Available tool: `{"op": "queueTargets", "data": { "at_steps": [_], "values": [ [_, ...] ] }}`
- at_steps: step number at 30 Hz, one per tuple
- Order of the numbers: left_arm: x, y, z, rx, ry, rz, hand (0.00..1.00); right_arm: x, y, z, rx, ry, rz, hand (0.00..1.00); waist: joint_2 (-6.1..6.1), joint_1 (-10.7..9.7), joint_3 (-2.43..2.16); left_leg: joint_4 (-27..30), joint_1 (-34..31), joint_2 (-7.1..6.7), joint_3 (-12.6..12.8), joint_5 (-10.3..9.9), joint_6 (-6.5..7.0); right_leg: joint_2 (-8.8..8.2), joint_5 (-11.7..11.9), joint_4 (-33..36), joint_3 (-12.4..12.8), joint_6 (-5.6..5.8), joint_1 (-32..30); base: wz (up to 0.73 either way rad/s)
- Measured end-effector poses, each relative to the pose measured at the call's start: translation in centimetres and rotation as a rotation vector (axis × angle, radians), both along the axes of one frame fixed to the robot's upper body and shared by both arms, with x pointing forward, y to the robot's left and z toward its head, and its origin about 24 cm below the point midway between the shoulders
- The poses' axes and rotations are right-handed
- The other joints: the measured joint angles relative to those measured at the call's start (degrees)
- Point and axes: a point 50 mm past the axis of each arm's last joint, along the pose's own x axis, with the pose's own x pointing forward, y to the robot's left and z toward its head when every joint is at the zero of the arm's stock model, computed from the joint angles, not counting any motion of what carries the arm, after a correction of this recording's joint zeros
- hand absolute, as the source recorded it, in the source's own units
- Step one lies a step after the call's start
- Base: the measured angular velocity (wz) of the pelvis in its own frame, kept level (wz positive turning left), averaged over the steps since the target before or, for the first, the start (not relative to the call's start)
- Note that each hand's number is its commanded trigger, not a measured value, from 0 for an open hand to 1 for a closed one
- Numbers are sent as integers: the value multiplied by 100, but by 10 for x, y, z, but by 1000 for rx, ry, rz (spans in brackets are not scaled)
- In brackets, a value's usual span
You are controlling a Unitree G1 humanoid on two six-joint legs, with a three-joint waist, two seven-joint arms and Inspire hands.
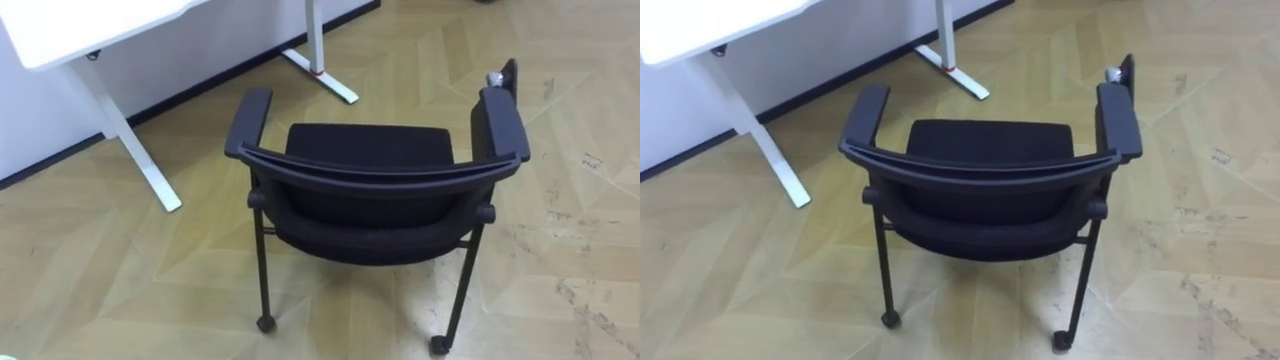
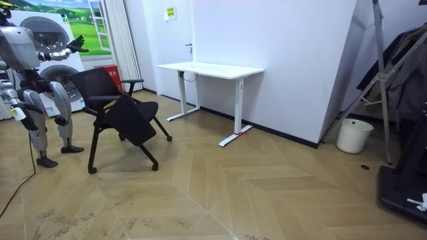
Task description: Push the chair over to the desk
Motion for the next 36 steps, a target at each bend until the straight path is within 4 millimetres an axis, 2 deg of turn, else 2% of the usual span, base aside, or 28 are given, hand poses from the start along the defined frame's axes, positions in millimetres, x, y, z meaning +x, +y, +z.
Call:
{"op": "queueTargets", "data": {
  "at_steps": [5, 8, 11, 16, 18, 22, 27, 28, 36],
  "values": [
    [14, -32, 21, 225, 27, -143, 0, -4, 2, -1, 20, 13, 16, 0, -5, -78, -7, 4, -29, -13, 12, 1, 1, 2, 1, -65, 109, 2, -1, -1],
    [20, -44, 25, 330, 73, -211, 0, -6, 3, -2, 36, 28, 16, 0, 6, -170, -31, -28, -22, -14, 18, 1, 0, 7, 1, -72, 126, 2, -8, 0],
    [26, -54, 21, 389, 141, -267, 0, -10, 3, -2, 46, 42, 16, 0, 39, -273, -54, -29, -14, -22, 7, 1, 0, 7, 1, -81, 236, 2, -11, -1],
    [34, -74, 16, 438, 173, -358, 0, -10, 4, -3, 55, 39, 24, 0, 30, -352, -48, -34, 13, -22, 24, 1, 0, 8, 1, -84, 434, 2, -15, -7],
    [36, -81, 13, 443, 186, -396, 0, -9, 4, -3, 55, 38, 25, 0, 29, -357, -45, -49, 51, -6, 112, 0, 0, 4, 1, -86, 544, 2, -16, -21],
    [39, -90, 10, 488, 221, -453, 0, -3, 4, -2, 51, 26, 28, 0, 40, -478, -44, -127, 98, 7, 173, -1, -1, 7, 1, -87, 590, 2, -42, -14],
    [40, -96, 0, 536, 280, -477, 0, -7, 4, -2, 35, 44, 38, 0, 48, -529, -41, -142, 103, 44, 296, 1, -2, 25, 3, -83, 707, 0, -97, -16],
    [40, -98, -2, 551, 293, -485, 0, -6, 4, -2, 33, 45, 46, 0, 45, -589, -39, -144, 103, 49, 300, 2, -3, 31, 5, -81, 708, -1, -99, -5],
    [40, -123, -15, 624, 330, -597, 0, 3, 4, -2, 44, 26, 63, 0, 31, -688, -43, -187, 143, 66, 354, 4, -10, 39, 11, -80, 779, -5, -118, -3]
  ]
}}
